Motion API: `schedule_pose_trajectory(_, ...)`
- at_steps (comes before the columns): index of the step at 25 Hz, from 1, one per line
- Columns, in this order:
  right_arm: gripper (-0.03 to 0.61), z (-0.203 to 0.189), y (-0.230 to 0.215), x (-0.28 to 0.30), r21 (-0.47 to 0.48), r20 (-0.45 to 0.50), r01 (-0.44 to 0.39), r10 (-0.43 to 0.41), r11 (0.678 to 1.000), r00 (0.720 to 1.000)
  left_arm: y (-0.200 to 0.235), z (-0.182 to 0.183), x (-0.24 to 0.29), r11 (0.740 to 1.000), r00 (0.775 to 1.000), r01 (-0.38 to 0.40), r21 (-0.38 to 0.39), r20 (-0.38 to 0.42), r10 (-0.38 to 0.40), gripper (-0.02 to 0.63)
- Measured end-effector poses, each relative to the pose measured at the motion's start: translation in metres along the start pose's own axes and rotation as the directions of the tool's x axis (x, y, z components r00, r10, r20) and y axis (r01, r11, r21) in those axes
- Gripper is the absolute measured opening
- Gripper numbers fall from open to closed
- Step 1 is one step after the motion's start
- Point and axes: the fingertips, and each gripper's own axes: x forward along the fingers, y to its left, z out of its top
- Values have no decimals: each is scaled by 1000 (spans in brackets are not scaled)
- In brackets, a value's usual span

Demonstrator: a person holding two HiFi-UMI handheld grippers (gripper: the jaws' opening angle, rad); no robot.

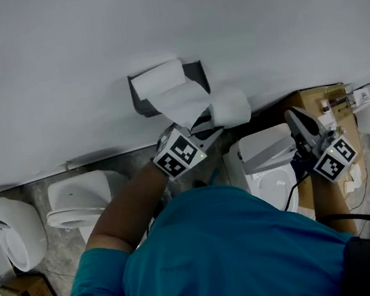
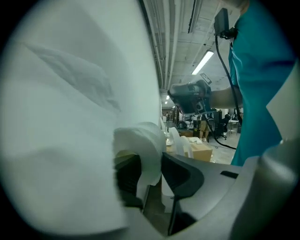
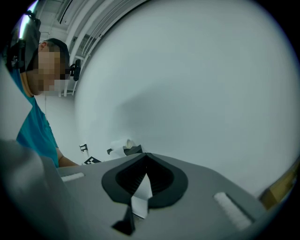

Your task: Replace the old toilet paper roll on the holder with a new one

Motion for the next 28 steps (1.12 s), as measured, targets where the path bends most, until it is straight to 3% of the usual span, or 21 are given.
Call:
schedule_pose_trajectory(8,2,1,4,9,-4,-10,-33,33,999,999,-46,-34,-18,995,996,71,-68,-41,-74,138)
schedule_pose_trajectory(14,3,12,42,65,-6,-51,-179,179,984,983,-57,-53,-100,988,999,-11,-156,-37,5,138)
schedule_pose_trajectory(22,99,21,100,157,41,-198,-377,377,925,905,-36,-60,-214,946,971,-240,-218,-38,238,138)
schedule_pose_trajectory(28,188,16,109,210,186,-329,-448,485,875,811,-27,-47,-255,929,951,-303,-213,-9,309,138)
